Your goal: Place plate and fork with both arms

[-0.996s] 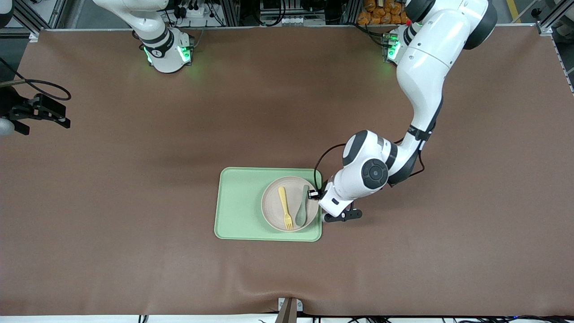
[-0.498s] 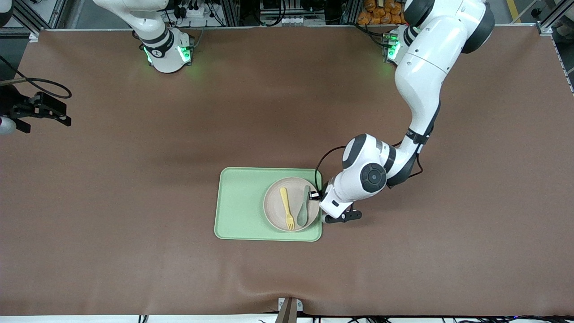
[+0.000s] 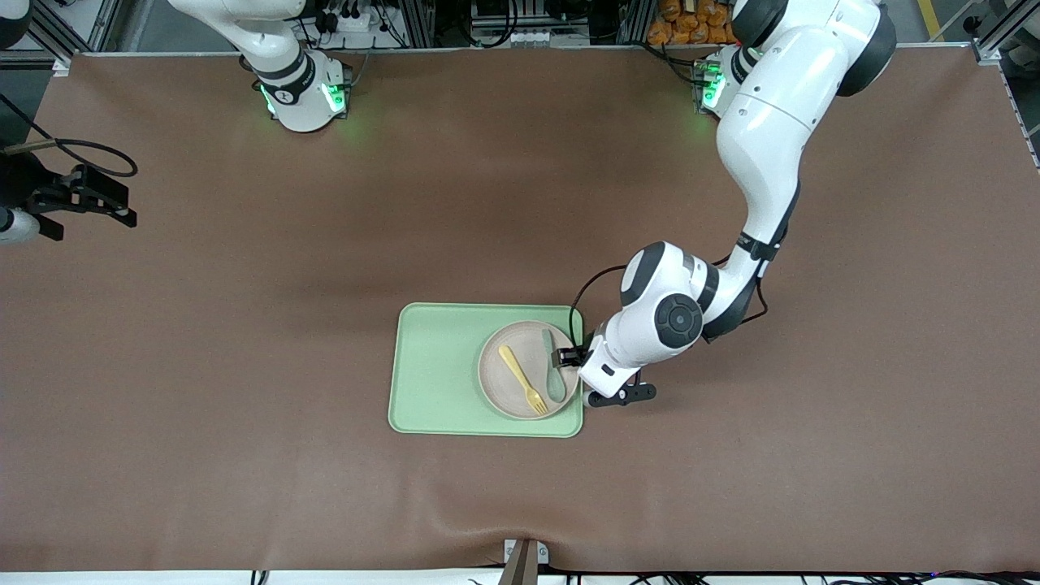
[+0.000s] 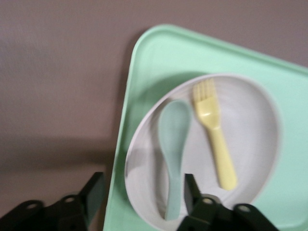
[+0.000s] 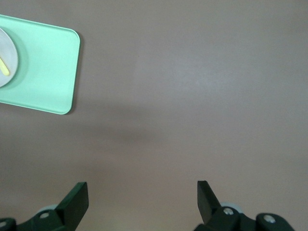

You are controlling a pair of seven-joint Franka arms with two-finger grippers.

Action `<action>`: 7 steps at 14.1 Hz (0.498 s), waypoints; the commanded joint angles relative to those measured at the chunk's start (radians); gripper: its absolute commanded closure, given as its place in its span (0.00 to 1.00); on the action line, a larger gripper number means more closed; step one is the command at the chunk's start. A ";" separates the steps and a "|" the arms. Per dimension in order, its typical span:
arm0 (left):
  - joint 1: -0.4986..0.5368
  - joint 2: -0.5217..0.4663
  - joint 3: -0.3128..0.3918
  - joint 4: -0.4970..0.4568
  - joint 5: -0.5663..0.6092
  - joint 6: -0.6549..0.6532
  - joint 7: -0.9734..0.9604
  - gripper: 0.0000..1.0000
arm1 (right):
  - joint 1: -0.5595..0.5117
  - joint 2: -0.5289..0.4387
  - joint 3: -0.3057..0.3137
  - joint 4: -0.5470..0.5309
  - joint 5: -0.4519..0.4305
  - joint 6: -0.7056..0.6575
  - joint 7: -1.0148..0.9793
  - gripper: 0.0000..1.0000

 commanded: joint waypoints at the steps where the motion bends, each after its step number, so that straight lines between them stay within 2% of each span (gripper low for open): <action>1: 0.035 -0.107 0.007 -0.008 0.070 -0.110 -0.019 0.00 | 0.022 0.020 0.005 0.022 0.064 -0.010 0.082 0.00; 4: 0.117 -0.242 0.005 -0.009 0.171 -0.303 -0.012 0.00 | 0.129 0.126 0.005 0.117 0.069 -0.004 0.142 0.00; 7: 0.219 -0.349 0.005 -0.011 0.239 -0.459 -0.003 0.00 | 0.239 0.291 0.005 0.273 0.073 0.013 0.214 0.00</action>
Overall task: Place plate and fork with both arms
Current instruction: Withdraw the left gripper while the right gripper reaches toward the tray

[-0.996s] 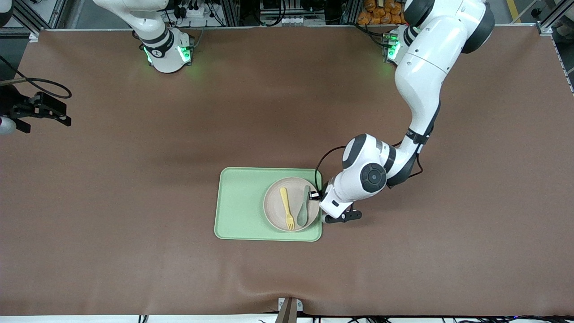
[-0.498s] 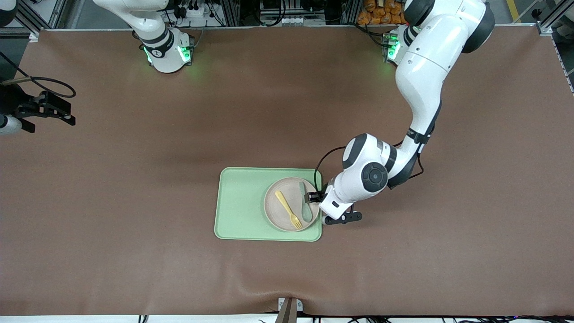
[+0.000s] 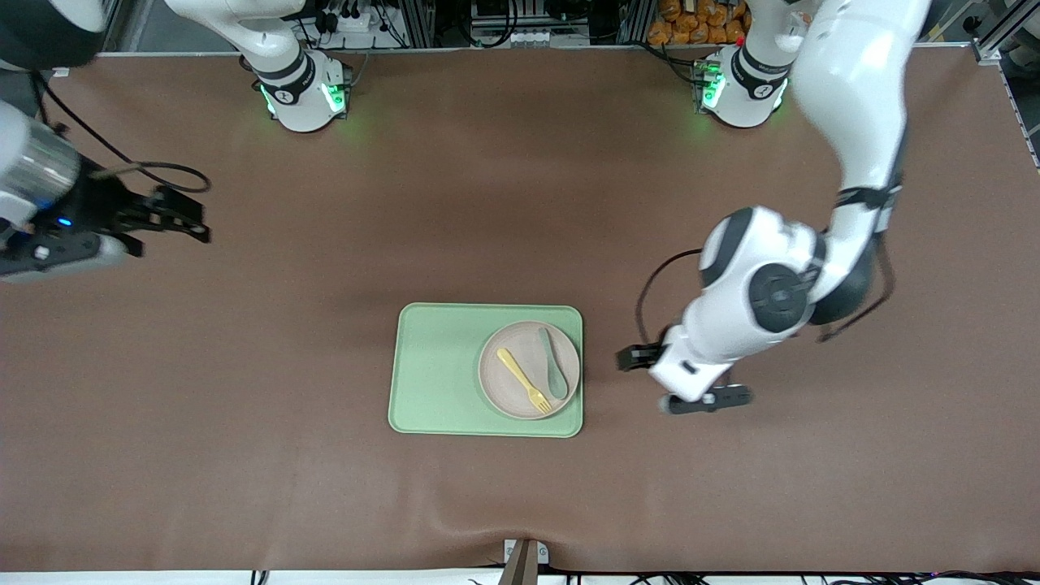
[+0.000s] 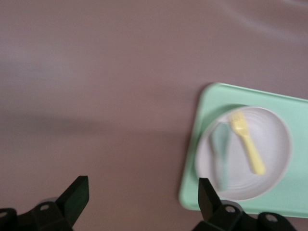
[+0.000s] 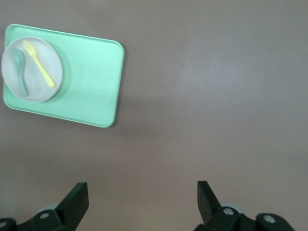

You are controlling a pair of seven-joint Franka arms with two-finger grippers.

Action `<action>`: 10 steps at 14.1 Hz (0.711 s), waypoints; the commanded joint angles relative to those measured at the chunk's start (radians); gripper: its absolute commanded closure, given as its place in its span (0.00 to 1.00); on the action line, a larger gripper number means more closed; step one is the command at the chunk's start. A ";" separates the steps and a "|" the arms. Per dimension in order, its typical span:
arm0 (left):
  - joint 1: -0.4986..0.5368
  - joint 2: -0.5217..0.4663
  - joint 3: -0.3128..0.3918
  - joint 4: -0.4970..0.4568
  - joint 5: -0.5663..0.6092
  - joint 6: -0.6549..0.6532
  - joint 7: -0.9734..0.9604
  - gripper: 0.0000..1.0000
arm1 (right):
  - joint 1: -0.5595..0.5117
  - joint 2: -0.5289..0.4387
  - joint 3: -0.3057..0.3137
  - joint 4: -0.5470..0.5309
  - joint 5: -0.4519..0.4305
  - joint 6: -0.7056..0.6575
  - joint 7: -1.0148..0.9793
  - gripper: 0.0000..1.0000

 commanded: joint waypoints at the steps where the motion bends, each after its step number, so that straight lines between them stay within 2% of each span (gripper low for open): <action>1: 0.090 -0.116 -0.006 -0.039 0.055 -0.111 0.030 0.00 | 0.105 0.192 -0.006 0.207 0.008 0.004 0.046 0.00; 3: 0.147 -0.175 -0.008 -0.039 0.054 -0.172 0.148 0.00 | 0.160 0.252 -0.006 0.241 0.008 0.080 0.048 0.00; 6: 0.223 -0.255 -0.008 -0.042 0.055 -0.281 0.179 0.00 | 0.229 0.341 -0.008 0.270 0.010 0.206 0.063 0.00; 9: 0.276 -0.340 -0.014 -0.086 0.049 -0.297 0.205 0.00 | 0.317 0.492 -0.015 0.394 0.002 0.268 0.091 0.00; 10: 0.279 -0.370 -0.014 -0.112 0.049 -0.298 0.211 0.00 | 0.341 0.531 -0.017 0.406 -0.003 0.307 0.092 0.00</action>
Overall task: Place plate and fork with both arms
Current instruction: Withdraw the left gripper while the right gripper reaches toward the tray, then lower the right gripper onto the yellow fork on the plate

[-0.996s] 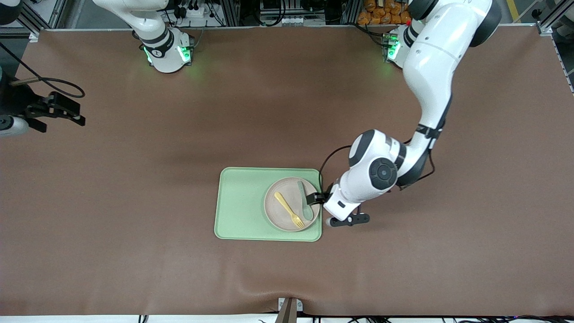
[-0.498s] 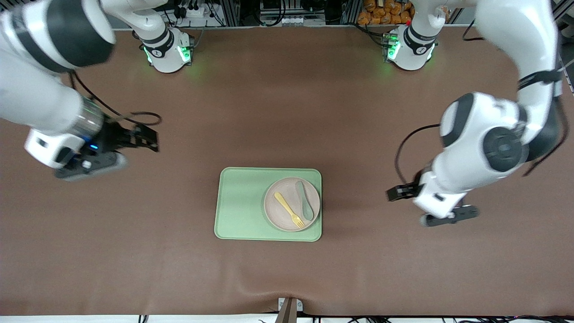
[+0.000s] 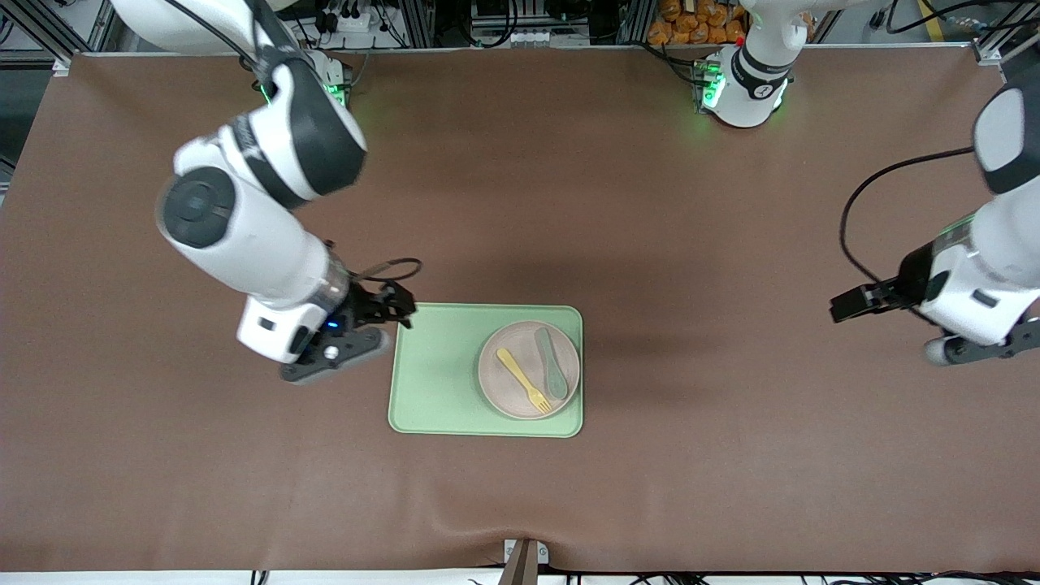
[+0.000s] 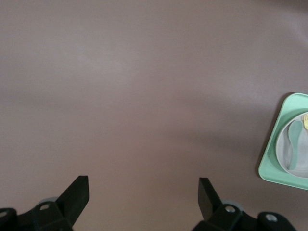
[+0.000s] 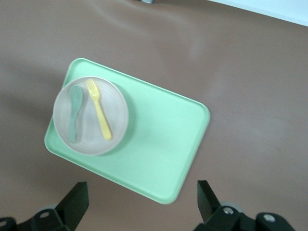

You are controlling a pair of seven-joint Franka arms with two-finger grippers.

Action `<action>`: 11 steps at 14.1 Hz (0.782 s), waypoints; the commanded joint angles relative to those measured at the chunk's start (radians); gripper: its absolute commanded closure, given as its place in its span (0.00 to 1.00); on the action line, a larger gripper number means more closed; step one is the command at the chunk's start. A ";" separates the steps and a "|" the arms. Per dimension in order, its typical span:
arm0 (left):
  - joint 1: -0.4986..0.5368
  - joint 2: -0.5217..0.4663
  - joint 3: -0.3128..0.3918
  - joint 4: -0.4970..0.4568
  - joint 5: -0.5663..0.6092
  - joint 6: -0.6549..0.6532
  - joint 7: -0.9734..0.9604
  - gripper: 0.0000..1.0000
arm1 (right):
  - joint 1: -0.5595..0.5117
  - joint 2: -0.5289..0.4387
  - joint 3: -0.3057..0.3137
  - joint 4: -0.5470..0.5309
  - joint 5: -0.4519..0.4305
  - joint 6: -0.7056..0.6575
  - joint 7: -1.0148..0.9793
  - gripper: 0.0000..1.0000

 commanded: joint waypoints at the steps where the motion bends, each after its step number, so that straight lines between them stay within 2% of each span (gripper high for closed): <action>1: 0.024 -0.117 -0.015 -0.118 0.007 -0.002 0.028 0.00 | 0.072 0.148 -0.018 0.130 -0.007 0.075 0.023 0.00; 5: 0.053 -0.193 -0.016 -0.194 0.003 0.008 0.068 0.00 | 0.104 0.257 -0.021 0.132 -0.048 0.208 0.037 0.00; 8: 0.064 -0.199 -0.015 -0.195 0.001 0.006 0.120 0.00 | 0.163 0.326 -0.076 0.133 -0.048 0.293 0.083 0.00; 11: 0.081 -0.199 -0.016 -0.203 -0.002 0.008 0.123 0.00 | 0.203 0.371 -0.088 0.133 -0.048 0.327 0.094 0.00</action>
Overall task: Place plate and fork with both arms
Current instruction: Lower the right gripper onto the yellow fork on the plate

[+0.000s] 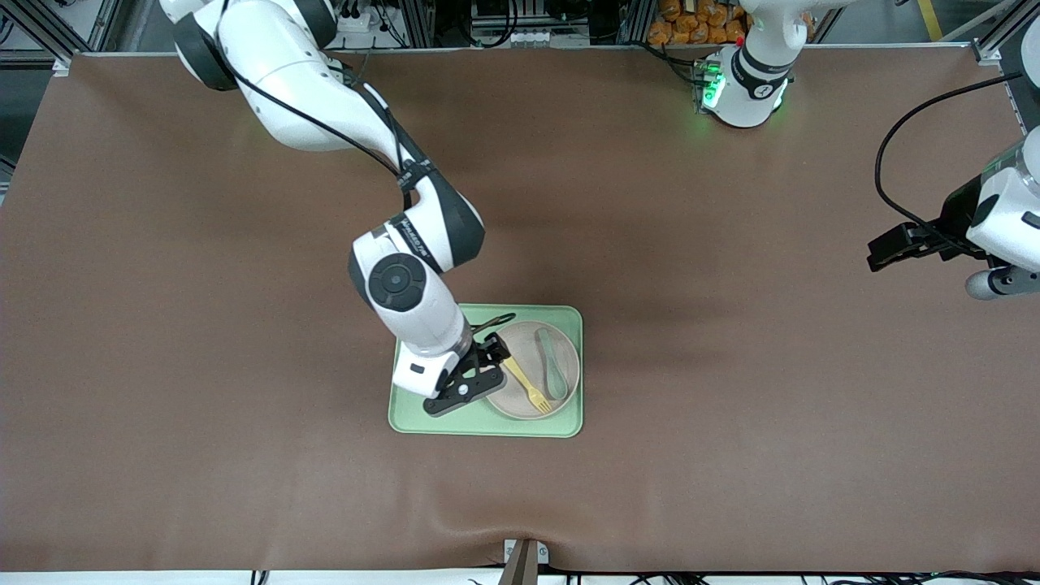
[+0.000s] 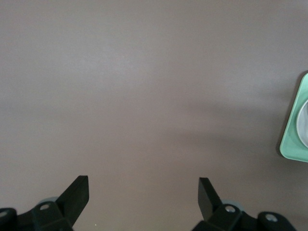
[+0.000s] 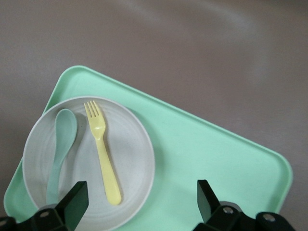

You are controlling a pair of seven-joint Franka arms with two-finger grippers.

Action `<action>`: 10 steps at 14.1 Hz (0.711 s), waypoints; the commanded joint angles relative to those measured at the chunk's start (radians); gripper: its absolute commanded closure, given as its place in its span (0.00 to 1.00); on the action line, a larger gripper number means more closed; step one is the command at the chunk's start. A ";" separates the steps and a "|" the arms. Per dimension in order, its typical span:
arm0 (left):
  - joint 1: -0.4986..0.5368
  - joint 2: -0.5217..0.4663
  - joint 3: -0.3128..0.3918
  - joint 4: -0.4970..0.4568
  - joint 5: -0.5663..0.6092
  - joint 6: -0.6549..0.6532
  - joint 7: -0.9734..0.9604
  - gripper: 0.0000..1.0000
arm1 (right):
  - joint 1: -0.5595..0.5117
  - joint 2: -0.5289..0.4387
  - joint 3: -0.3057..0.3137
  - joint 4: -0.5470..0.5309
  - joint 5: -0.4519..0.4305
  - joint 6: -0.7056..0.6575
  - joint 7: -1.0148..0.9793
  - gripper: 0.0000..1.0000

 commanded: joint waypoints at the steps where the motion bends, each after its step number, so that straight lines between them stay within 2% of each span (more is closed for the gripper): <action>1: 0.023 -0.026 -0.013 -0.035 -0.002 0.012 0.017 0.00 | 0.042 0.061 -0.033 0.056 -0.013 0.022 0.036 0.00; 7: 0.030 -0.025 -0.013 -0.035 -0.002 0.012 0.017 0.00 | 0.078 0.129 -0.052 0.058 -0.016 0.105 0.036 0.01; 10: 0.032 -0.025 -0.013 -0.041 -0.003 0.012 0.018 0.00 | 0.107 0.140 -0.072 0.058 -0.016 0.111 0.046 0.06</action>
